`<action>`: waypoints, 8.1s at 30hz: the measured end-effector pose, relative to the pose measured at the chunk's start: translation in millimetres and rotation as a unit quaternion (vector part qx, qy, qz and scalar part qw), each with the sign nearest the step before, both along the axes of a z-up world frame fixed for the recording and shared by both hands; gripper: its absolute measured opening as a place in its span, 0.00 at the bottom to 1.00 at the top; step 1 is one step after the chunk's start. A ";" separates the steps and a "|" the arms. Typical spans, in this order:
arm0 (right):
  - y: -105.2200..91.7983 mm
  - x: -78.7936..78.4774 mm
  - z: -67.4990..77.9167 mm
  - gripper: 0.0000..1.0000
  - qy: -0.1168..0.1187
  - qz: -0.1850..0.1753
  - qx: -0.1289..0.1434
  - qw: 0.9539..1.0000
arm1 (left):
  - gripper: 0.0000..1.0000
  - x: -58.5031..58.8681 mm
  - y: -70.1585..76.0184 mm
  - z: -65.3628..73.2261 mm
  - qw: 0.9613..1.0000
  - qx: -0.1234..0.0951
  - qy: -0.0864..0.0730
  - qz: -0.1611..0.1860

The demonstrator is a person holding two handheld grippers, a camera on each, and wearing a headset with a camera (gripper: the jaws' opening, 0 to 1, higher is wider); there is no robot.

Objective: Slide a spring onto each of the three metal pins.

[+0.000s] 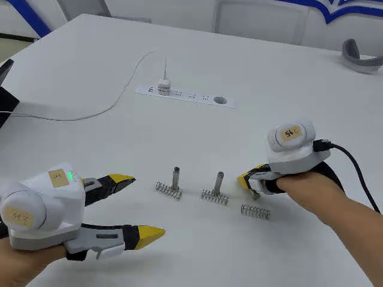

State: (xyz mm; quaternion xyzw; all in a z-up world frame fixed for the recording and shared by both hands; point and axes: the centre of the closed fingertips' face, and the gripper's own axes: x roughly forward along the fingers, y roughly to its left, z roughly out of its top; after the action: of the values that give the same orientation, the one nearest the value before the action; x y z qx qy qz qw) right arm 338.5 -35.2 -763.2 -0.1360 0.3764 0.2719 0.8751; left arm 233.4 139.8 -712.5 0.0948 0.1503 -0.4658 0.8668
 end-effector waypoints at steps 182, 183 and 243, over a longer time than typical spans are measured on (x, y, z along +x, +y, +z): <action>20.8 -81.2 3.3 0.14 0.013 0.272 -0.061 0.960 | 0.65 -2.0 -11.9 2.6 1.000 0.013 0.001 -0.027; 20.9 -81.0 2.6 0.14 0.015 0.273 -0.062 0.960 | 0.65 -2.2 -12.5 2.3 1.000 0.013 0.001 -0.027; 78.0 -97.5 82.3 0.12 -0.052 0.245 0.098 0.963 | 0.54 -16.1 -56.0 9.9 0.998 -0.025 0.013 -0.063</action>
State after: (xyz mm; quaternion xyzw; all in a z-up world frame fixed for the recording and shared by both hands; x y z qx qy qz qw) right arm 241.1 42.8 -680.9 -0.1519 0.2570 0.5056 0.8095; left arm 217.2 83.8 -702.6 0.0762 0.1431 -0.5240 0.8361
